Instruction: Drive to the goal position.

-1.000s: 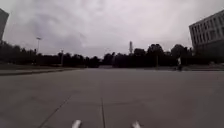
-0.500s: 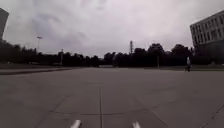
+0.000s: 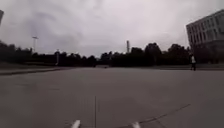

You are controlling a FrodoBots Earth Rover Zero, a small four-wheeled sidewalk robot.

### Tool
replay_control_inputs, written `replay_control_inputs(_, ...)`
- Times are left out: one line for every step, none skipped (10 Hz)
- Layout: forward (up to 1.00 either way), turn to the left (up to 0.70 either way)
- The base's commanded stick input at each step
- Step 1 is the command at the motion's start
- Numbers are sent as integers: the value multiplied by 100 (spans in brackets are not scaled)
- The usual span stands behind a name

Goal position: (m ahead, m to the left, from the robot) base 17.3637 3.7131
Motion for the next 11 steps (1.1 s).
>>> replay_control_inputs(70,0)
replay_control_inputs(70,0)
replay_control_inputs(70,0)
replay_control_inputs(70,0)
replay_control_inputs(70,0)
replay_control_inputs(70,0)
replay_control_inputs(70,0)
replay_control_inputs(70,0)
replay_control_inputs(70,0)
replay_control_inputs(70,0)
replay_control_inputs(70,0)
